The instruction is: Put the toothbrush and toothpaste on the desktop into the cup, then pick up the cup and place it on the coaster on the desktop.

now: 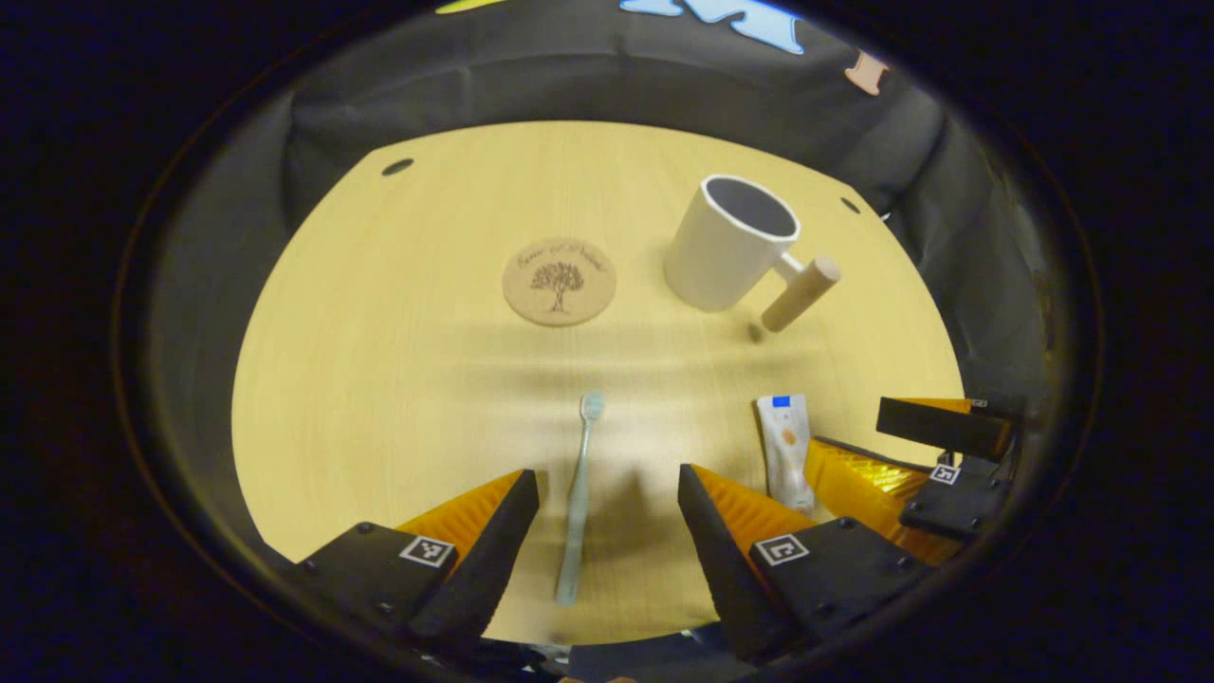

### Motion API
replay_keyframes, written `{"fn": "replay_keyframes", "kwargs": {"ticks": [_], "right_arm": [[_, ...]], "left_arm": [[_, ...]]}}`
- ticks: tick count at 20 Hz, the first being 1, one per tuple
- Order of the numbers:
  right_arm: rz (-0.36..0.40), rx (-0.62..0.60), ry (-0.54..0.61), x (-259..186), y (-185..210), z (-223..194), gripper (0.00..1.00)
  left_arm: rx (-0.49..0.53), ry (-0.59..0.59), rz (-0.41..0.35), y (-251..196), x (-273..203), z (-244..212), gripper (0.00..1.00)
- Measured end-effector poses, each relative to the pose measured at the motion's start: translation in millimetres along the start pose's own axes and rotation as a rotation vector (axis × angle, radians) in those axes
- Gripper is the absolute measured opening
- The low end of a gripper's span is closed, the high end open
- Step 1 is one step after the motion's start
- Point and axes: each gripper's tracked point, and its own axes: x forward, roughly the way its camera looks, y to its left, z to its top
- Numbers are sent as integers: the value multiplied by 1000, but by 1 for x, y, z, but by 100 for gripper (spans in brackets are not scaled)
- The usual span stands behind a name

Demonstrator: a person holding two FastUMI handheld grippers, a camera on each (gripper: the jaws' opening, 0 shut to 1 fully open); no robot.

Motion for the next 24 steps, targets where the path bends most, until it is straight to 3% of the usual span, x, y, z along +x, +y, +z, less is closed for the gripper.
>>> {"fn": "replay_keyframes", "kwargs": {"ticks": [4, 8, 15, 17, 18, 19, 21, 22, 23, 24], "right_arm": [[18, 47, 113, 21, 2, -12, 100], [12, 56, 148, 32, 3, -16, 100], [1, 30, 220, 50, 0, -22, 99], [1, 22, 241, 52, 0, -27, 92], [-16, 6, 235, 53, -5, -25, 96], [-15, 8, 235, 55, -7, -24, 82], [-14, 27, 243, 53, -6, -23, 69], [-7, 36, 246, 49, -5, -22, 65], [3, 44, 254, 53, -2, -22, 58], [6, 48, 254, 52, -2, -24, 41]], "left_arm": [[50, 105, 36, 12, 12, -14, 99], [28, 197, 24, 8, 24, -27, 100], [107, 264, 80, 15, 29, -33, 98], [149, 275, 79, 10, 29, -35, 93], [154, 276, 79, 8, 30, -37, 87], [153, 284, 78, 7, 30, -35, 81], [132, 294, 78, 7, 30, -35, 71], [131, 296, 78, 8, 30, -36, 52], [127, 297, 76, 9, 30, -35, 48], [123, 294, 76, 10, 30, -35, 41]]}}
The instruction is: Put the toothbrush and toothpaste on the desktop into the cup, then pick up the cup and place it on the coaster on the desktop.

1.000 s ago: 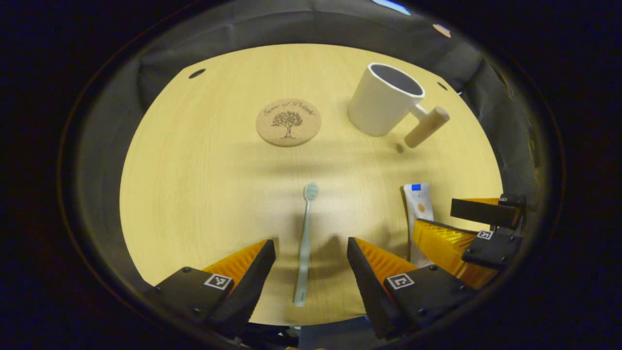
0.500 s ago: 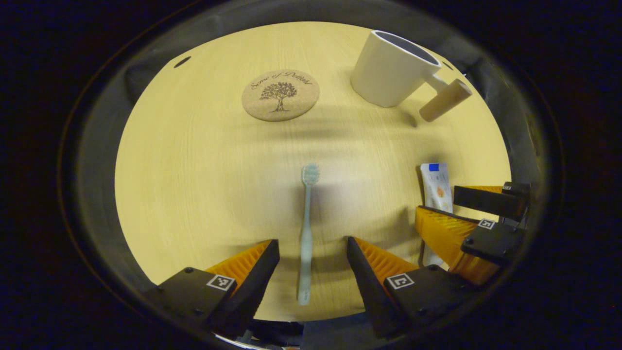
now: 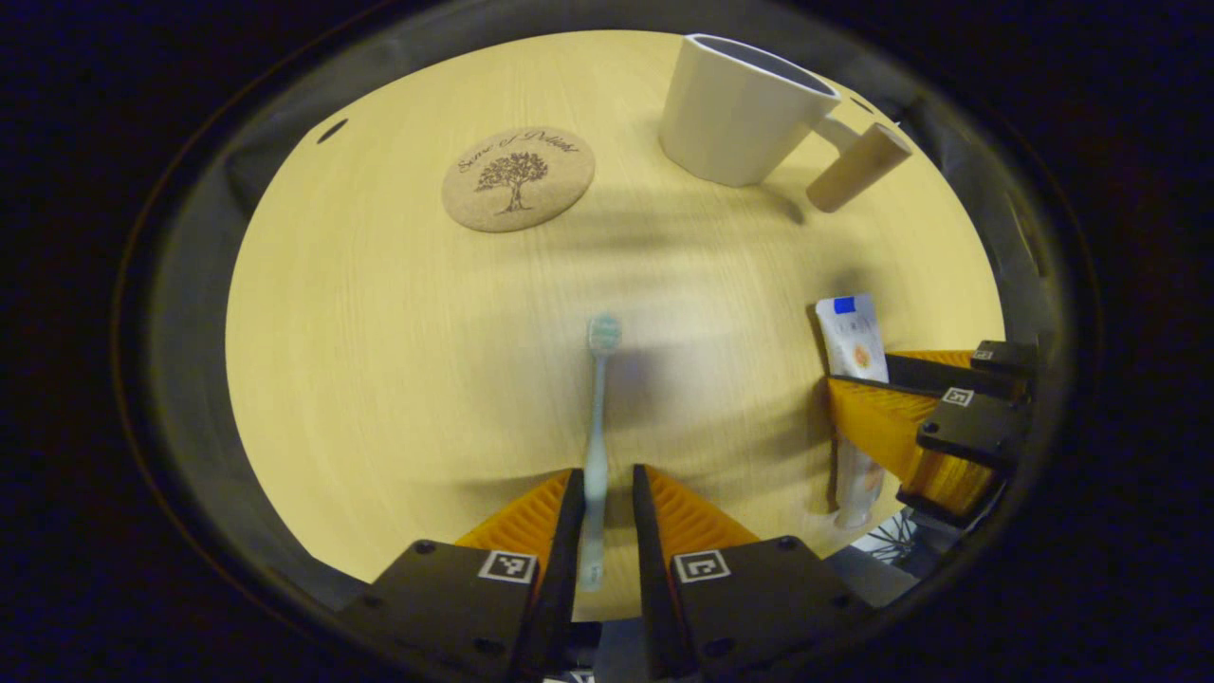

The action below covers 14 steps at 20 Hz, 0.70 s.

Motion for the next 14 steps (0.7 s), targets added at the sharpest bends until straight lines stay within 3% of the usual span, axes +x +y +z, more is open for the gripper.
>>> {"fn": "replay_keyframes", "kwargs": {"ticks": [1, 2, 3, 4, 6, 7, 9, 14], "right_arm": [[0, -1, -2, 0, -1, -1, 46], [-1, -1, -10, -2, 0, -1, 40], [1, -4, -12, -3, 0, -1, 39], [4, -4, -14, 1, 2, -1, 36], [14, -2, -19, -1, 1, -1, 36], [19, 1, -20, 0, 1, -1, 27], [29, 12, -29, 0, 1, 0, 33], [63, 21, -112, -3, 4, 3, 33]], "left_arm": [[-2, -2, -6, 1, -1, -1, 33], [4, -4, -11, 1, 0, -2, 28], [5, -15, -3, 4, -2, 0, 29], [-14, -9, -7, 4, 0, -2, 17], [-17, -18, -17, 5, -2, -1, 17], [-23, -22, -19, 6, -1, 0, 17], [-24, -26, -26, 5, -2, -1, 14], [-78, -106, -71, 5, -4, -1, 14]]}}
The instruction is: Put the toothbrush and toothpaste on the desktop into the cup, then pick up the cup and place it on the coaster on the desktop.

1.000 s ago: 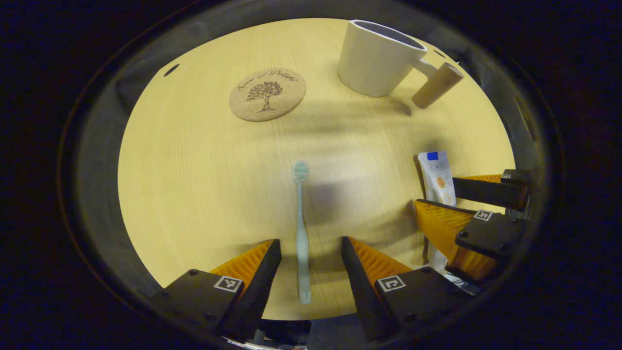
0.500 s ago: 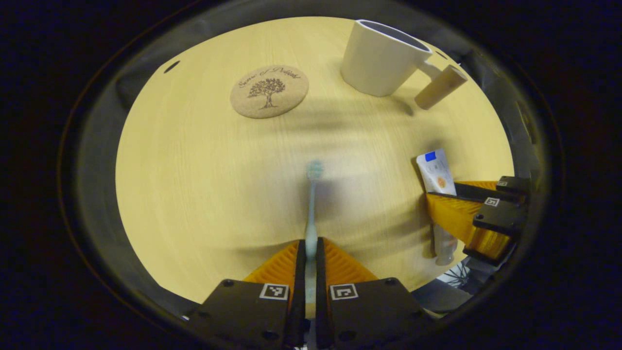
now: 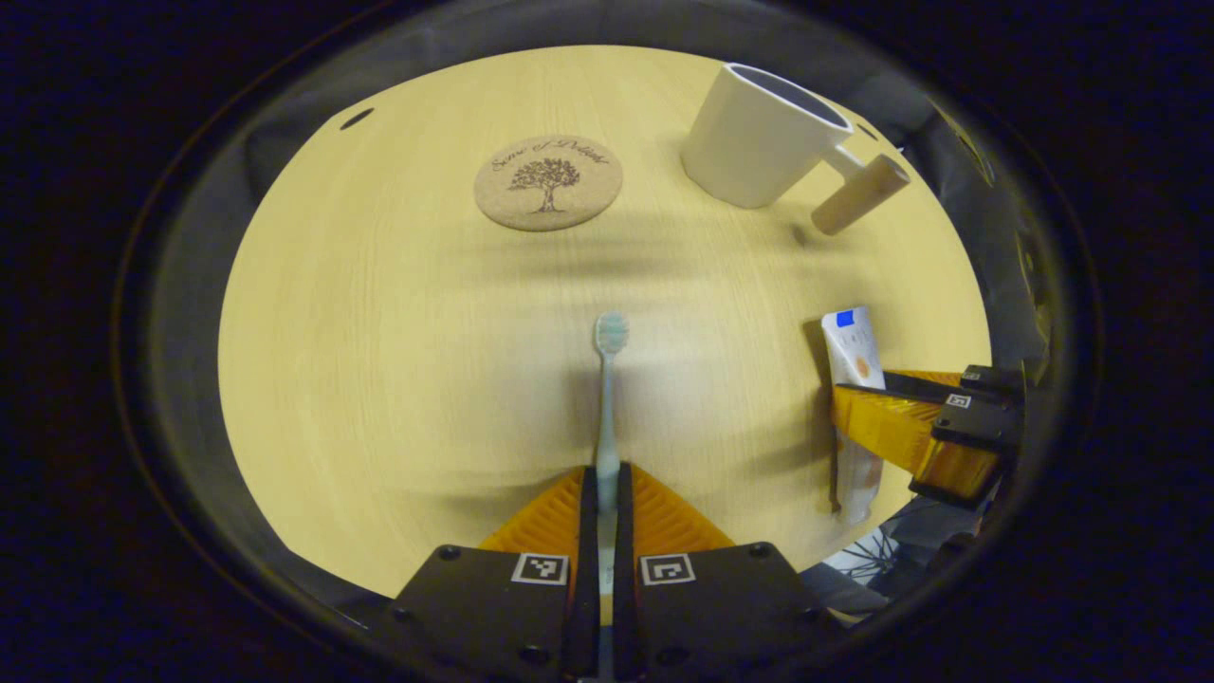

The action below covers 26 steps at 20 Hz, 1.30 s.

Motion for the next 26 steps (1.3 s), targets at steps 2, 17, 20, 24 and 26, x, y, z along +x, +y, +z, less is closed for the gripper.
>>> {"fn": "replay_keyframes", "kwargs": {"ticks": [2, 17, 20, 24, 26], "right_arm": [[21, -5, -65, -5, 2, 2, 32], [140, -159, -747, -89, 10, 43, 32], [155, -145, -839, -110, 17, 64, 32], [157, -152, -905, -146, 27, 94, 32], [152, -154, -935, -163, 32, 109, 32]], "left_arm": [[-45, -49, -38, -2, -5, -3, 14], [-180, -617, -127, -3, -64, 28, 14], [-174, -686, -153, -8, -83, 47, 14], [-161, -733, -166, -11, -100, 74, 14], [-147, -753, -172, -12, -113, 87, 14]]}}
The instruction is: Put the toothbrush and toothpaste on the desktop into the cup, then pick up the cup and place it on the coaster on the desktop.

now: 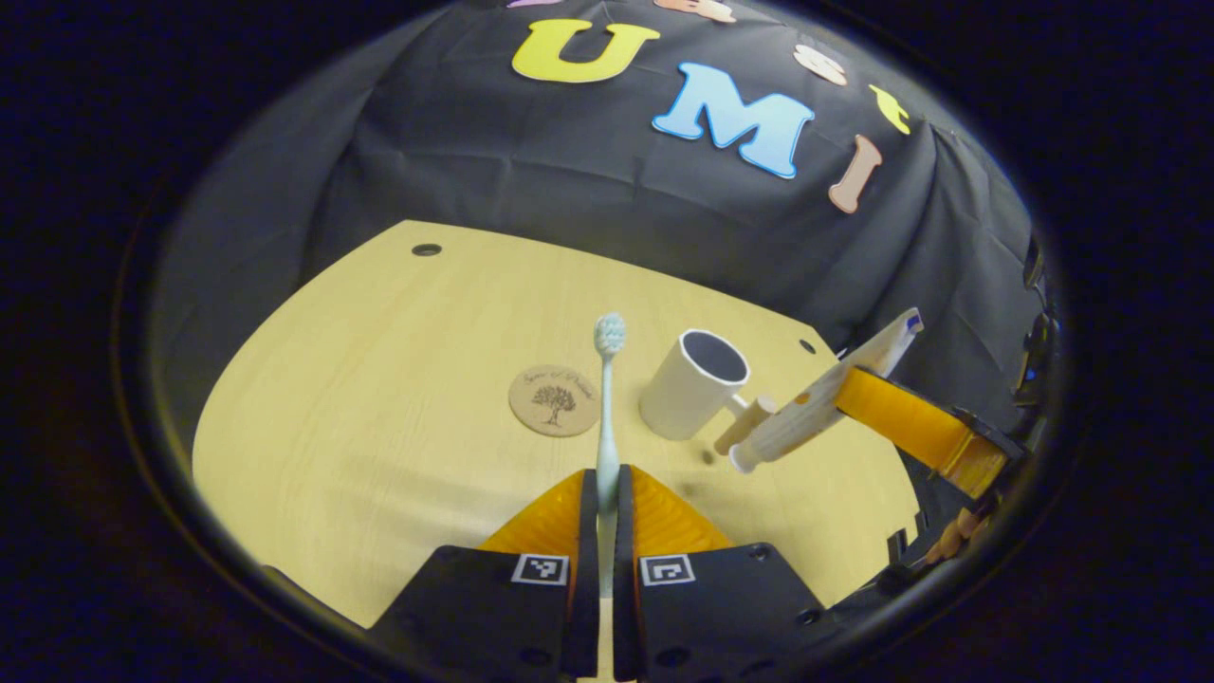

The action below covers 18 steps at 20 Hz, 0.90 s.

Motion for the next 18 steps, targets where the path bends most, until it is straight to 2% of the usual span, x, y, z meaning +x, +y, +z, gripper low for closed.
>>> {"fn": "replay_keyframes", "kwargs": {"ticks": [5, 9, 13, 18], "right_arm": [[-9, -26, -85, 17, 7, 57, 32], [-31, -55, -94, 46, 7, 75, 32], [-61, -52, -50, 80, -1, 65, 32], [-88, -24, 67, 115, -12, 25, 32]], "left_arm": [[29, -66, -41, -17, -1, 45, 14], [37, -121, -77, -23, -1, 71, 14], [64, -195, -92, -27, -1, 90, 13], [86, -282, -120, -32, -6, 110, 13]]}}
